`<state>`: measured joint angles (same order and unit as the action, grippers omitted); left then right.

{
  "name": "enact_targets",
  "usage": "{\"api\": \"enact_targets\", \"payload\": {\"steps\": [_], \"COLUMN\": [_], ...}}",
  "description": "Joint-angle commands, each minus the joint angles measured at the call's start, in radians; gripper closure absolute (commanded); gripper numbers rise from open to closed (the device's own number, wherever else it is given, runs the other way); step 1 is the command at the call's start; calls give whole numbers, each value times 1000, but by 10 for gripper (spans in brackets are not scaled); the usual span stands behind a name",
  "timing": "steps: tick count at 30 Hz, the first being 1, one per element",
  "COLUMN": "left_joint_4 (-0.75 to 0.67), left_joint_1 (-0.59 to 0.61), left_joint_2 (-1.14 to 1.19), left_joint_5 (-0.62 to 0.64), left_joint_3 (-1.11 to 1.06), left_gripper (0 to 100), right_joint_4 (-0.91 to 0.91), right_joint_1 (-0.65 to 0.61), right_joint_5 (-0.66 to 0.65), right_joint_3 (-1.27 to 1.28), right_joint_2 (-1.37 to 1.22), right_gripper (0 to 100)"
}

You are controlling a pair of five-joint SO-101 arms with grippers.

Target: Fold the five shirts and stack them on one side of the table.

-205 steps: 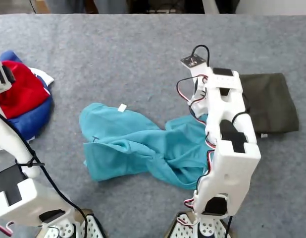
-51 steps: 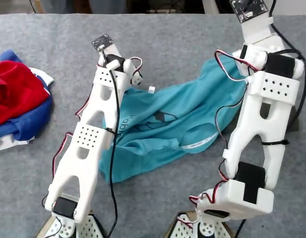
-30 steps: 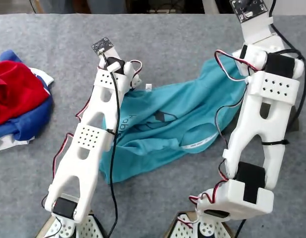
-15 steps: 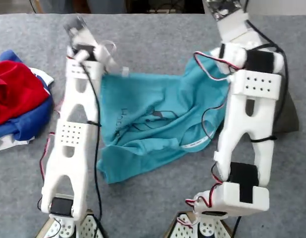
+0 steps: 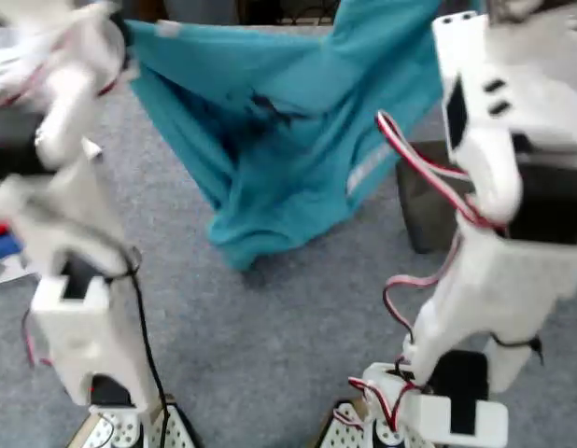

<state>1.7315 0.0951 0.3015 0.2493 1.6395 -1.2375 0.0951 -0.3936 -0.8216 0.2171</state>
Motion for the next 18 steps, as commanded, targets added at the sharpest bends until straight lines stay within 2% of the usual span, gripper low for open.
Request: {"api": "enact_targets", "payload": {"steps": [1, 6, 11, 18], "left_joint_4": [5, 18, 28, 28], "left_joint_1": [44, 47, 48, 48], "left_joint_2": [-232, -437, -597, -895], "left_joint_5": [-107, -193, -207, -207], "left_joint_3": [18, 18, -38, -437], "left_gripper": [971, 971, 971, 971], "right_joint_4": [23, 18, 20, 54], "right_joint_1": [21, 23, 23, 25], "right_joint_5": [14, 109, 121, 121], "right_joint_3": [-162, -305, -366, -361], "right_joint_2": [64, 117, 182, 271], "right_gripper": [985, 985, 985, 985]}}
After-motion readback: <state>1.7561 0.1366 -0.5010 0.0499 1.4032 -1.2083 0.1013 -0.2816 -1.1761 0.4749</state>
